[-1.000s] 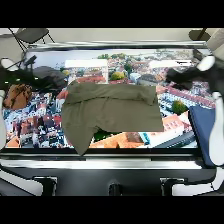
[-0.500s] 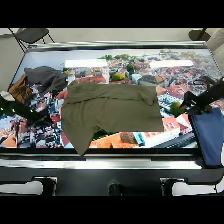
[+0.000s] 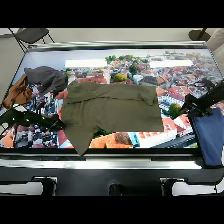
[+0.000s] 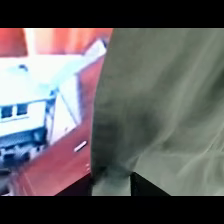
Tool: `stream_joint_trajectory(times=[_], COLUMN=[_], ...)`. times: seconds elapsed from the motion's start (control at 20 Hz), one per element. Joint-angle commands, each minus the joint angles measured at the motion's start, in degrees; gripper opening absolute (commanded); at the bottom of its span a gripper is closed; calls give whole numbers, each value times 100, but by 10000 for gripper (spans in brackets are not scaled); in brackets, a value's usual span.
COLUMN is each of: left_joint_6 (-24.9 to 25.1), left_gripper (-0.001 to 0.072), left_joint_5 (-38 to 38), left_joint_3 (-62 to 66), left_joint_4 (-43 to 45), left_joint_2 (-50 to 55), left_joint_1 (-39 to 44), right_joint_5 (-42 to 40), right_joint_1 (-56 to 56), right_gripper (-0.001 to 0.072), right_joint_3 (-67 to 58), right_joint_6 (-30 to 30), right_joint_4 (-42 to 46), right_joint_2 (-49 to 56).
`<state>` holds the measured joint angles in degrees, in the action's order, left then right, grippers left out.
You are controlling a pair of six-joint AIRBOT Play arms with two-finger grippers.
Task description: Fold the shirts.
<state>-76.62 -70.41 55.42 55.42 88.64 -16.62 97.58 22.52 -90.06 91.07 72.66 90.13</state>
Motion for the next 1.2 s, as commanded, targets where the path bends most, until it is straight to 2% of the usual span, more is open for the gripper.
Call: stream_joint_trajectory(times=[0.0, 0.05, 0.1, 0.3, 0.5, 0.7, 0.9, 1.0, 1.05, 1.15], left_joint_6=[37, 37, 37, 44, 168, 170, 168, 168, 170, 232], left_gripper=[281, 117, 38, 29, 29, 29, 29, 29, 29, 27], left_joint_5=[599, 601, 601, 564, 452, 402, 387, 299, 219, -92], left_joint_3=[-59, -59, -59, -50, -52, -52, -50, -33, 11, 317], left_joint_4=[9, 9, 15, 20, 22, 24, 22, 22, 24, 28], left_joint_2=[55, 59, 59, 0, -127, -260, -299, -308, -308, -358], left_joint_1=[136, 157, 173, 170, 170, 170, 170, 168, 168, 168], right_joint_5=[11, -26, -42, -295, -1495, -2098, -2391, -2608, -2643, -2367], right_joint_1=[2, 2, 0, -46, -535, -601, -605, -605, -605, -605], right_gripper=[420, 420, 420, 420, 422, 409, 388, 247, 61, 41], right_joint_3=[31, 136, 291, 1440, 2356, 2505, 2505, 2503, 2496, 2334], right_joint_6=[-7, -4, -4, -175, -461, -474, -472, -238, -149, -391], right_joint_4=[33, 39, 37, -461, -402, -404, -1001, -1027, -1064, -1095], right_joint_2=[-4, -22, -28, -33, -13, 223, 490, 516, 514, 407])
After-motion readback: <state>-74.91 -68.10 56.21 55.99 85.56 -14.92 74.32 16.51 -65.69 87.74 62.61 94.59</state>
